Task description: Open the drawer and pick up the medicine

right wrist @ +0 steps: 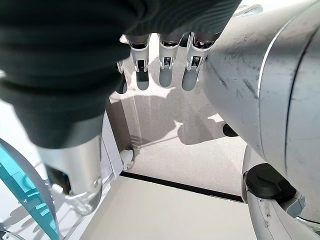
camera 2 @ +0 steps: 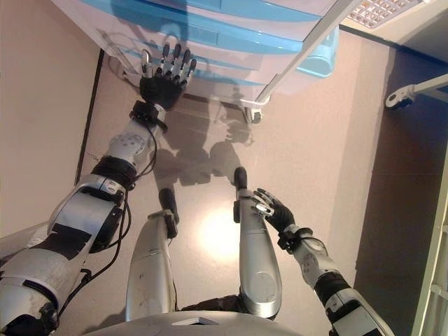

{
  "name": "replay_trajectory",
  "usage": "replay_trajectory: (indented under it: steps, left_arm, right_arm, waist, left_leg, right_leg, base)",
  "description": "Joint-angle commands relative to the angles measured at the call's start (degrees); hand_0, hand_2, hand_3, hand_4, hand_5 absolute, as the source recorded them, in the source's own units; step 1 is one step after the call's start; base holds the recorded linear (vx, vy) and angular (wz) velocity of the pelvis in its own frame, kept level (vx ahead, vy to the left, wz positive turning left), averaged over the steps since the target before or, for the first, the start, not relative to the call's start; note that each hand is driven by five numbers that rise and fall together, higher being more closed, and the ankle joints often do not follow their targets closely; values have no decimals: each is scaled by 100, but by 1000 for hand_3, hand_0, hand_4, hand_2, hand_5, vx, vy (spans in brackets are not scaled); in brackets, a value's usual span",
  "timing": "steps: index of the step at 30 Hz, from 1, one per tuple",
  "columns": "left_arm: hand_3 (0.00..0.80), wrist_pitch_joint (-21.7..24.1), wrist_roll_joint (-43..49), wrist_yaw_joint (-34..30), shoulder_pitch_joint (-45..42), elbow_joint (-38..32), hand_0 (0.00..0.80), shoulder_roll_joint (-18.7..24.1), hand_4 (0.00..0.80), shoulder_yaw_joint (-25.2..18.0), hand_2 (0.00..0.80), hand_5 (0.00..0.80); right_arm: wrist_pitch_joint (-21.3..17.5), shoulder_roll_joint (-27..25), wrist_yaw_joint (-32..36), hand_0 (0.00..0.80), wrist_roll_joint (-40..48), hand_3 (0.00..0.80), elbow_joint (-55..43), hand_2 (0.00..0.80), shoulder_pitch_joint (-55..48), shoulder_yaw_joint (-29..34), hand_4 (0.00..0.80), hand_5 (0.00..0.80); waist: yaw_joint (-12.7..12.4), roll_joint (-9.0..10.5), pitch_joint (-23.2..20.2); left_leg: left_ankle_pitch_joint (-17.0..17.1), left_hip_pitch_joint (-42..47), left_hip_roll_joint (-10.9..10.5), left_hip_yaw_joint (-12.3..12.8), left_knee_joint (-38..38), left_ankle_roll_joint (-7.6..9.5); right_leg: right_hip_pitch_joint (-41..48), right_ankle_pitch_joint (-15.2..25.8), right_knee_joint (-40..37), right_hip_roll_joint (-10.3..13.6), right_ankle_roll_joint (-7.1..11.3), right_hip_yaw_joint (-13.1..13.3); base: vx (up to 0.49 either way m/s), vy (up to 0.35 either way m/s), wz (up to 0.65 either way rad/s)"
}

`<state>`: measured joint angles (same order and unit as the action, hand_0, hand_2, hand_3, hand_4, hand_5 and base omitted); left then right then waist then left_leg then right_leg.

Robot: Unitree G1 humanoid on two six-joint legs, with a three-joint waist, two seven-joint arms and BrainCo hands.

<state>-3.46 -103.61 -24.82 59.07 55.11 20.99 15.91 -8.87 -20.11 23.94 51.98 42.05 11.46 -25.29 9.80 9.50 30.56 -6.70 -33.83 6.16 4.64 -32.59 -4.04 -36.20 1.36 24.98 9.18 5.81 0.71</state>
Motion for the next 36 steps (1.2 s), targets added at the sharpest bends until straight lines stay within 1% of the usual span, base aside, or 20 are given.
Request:
replay_trajectory:
  steps: [1, 5, 11, 17, 22, 31, 36]
  left_arm:
    - [0, 97, -76, -44, 342, 8, 0, 120, 0, -237, 0, 0]
    - [0, 133, -72, 23, 350, 96, 0, 140, 0, -245, 0, 0]
    - [0, 124, -6, -143, 418, 232, 0, 202, 0, -238, 0, 0]
    - [0, 174, 10, -262, 531, 168, 0, 231, 0, -167, 0, 0]
    - [0, 210, 12, -243, 638, 104, 0, 270, 0, -107, 0, 0]
    - [0, 158, -37, -338, 757, -7, 0, 318, 0, -40, 0, 0]
    - [0, 241, 24, -271, 831, -174, 0, 284, 0, 46, 0, 0]
  right_arm:
    - [8, -190, 56, 0, 115, 0, -146, 0, -387, -262, 0, 0]
    - [25, -196, 52, 0, 99, 0, -155, 0, -381, -266, 0, 0]
    - [-5, -217, 88, 0, 132, 0, -130, 0, -386, -291, 0, 0]
    - [-32, -248, 112, 0, 142, 0, -136, 0, -401, -310, 0, 0]
    - [-48, -261, 133, 0, 162, 0, -124, 0, -413, -299, 0, 0]
    - [-84, -294, 167, 0, 172, 0, -87, 0, -435, -306, 0, 0]
    - [-93, -296, 154, 0, 160, 0, -76, 0, -404, -302, 0, 0]
  waist:
    - [23, -143, -114]
    - [39, -147, -125]
    - [52, -137, -119]
    - [72, -143, -98]
    - [85, -147, -103]
    - [99, -168, -121]
    - [104, -182, -111]
  left_leg:
    - [-306, -128, -30, 154, -34, 157]
    - [-310, -122, -26, 164, -36, 153]
    - [-321, -134, -21, 162, -54, 154]
    - [-328, -127, -12, 167, -51, 154]
    - [-343, -128, -14, 175, -63, 159]
    - [-354, -107, -20, 183, -59, 156]
    - [-354, -91, -24, 203, -36, 161]
  right_leg:
    - [61, -604, 534, -252, -83, -213]
    - [54, -607, 543, -260, -78, -202]
    - [42, -612, 553, -269, -85, -190]
    - [36, -611, 559, -270, -84, -176]
    - [37, -599, 545, -269, -79, -166]
    - [43, -602, 541, -260, -88, -160]
    - [49, -605, 530, -257, -92, -161]
  base:
    - [0, 0, 0]
    - [0, 0, 0]
    - [0, 0, 0]
    - [0, 0, 0]
    - [0, 0, 0]
    - [0, 0, 0]
    - [0, 0, 0]
